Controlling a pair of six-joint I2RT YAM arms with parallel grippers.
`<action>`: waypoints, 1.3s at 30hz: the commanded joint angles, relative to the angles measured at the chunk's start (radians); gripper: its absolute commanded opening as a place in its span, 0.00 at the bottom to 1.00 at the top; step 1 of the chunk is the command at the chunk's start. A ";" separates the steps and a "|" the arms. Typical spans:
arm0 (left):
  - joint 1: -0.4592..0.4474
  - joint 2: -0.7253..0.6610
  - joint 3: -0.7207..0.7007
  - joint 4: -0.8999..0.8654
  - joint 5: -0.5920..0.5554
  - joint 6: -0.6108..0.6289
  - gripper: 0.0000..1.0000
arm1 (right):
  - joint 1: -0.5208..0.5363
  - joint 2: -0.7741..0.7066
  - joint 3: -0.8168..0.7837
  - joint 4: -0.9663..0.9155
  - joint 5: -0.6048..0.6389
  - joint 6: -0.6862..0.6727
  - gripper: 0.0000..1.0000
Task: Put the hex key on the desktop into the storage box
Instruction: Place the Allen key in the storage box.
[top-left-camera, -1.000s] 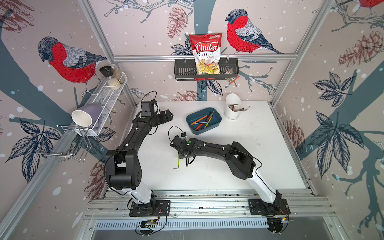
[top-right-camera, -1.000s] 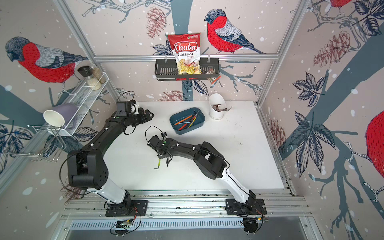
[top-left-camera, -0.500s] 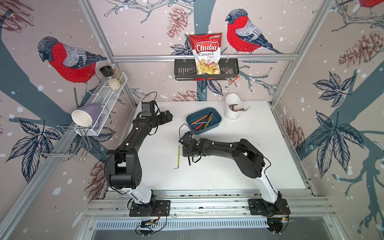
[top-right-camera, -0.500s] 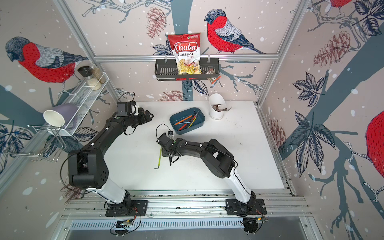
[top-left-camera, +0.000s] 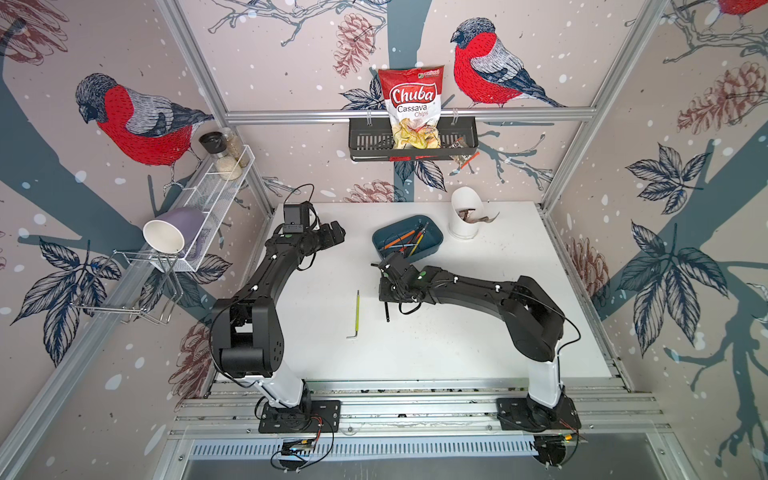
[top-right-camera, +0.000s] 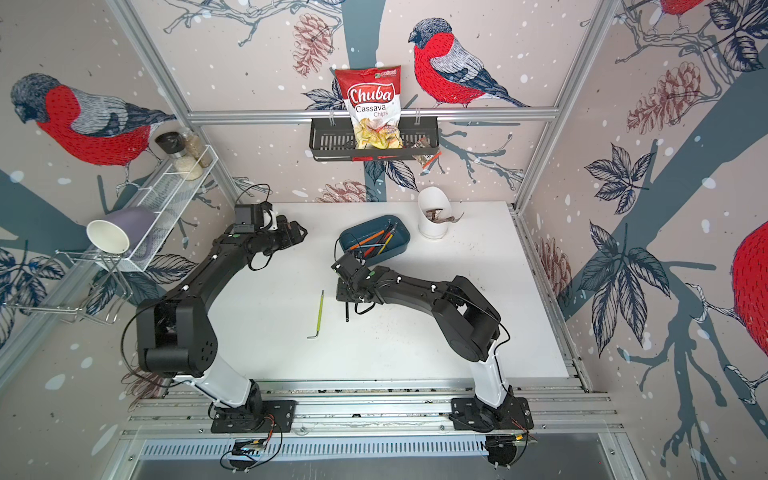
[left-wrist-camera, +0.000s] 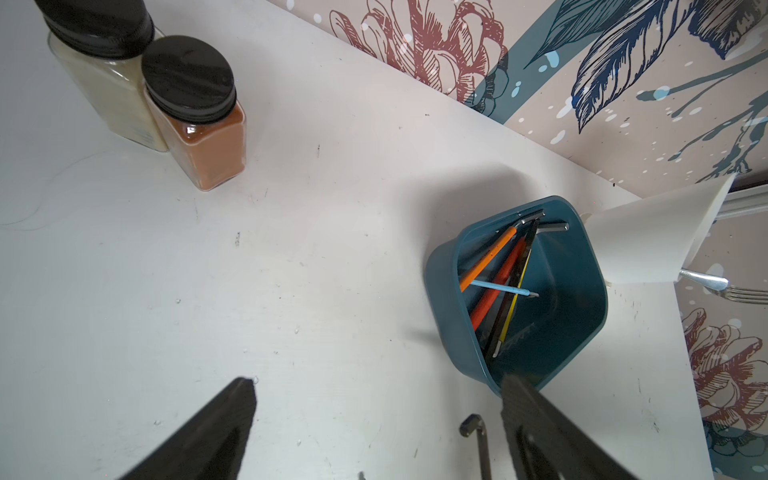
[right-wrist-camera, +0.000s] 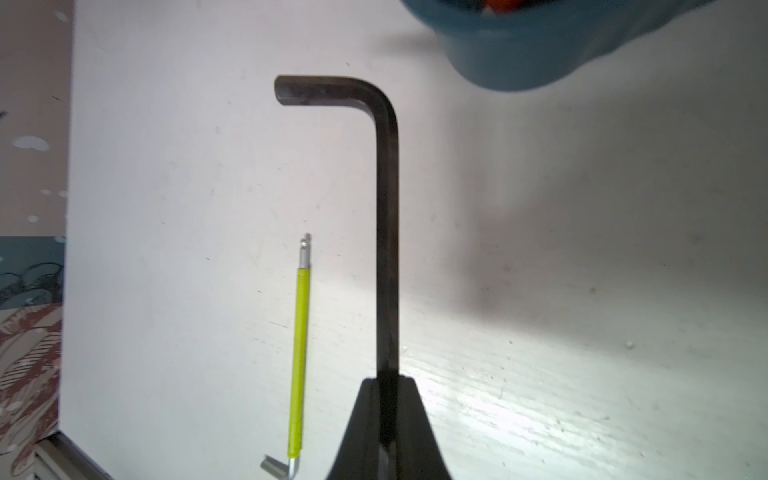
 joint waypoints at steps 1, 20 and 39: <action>0.003 0.001 0.001 -0.002 -0.011 0.009 0.96 | -0.021 -0.056 -0.007 0.109 0.017 0.036 0.00; 0.002 0.012 -0.013 0.029 0.041 -0.016 0.96 | -0.353 0.231 0.224 0.520 -0.118 0.382 0.00; 0.002 -0.008 -0.016 0.034 0.080 -0.027 0.96 | -0.338 0.279 0.162 0.520 -0.041 0.471 0.31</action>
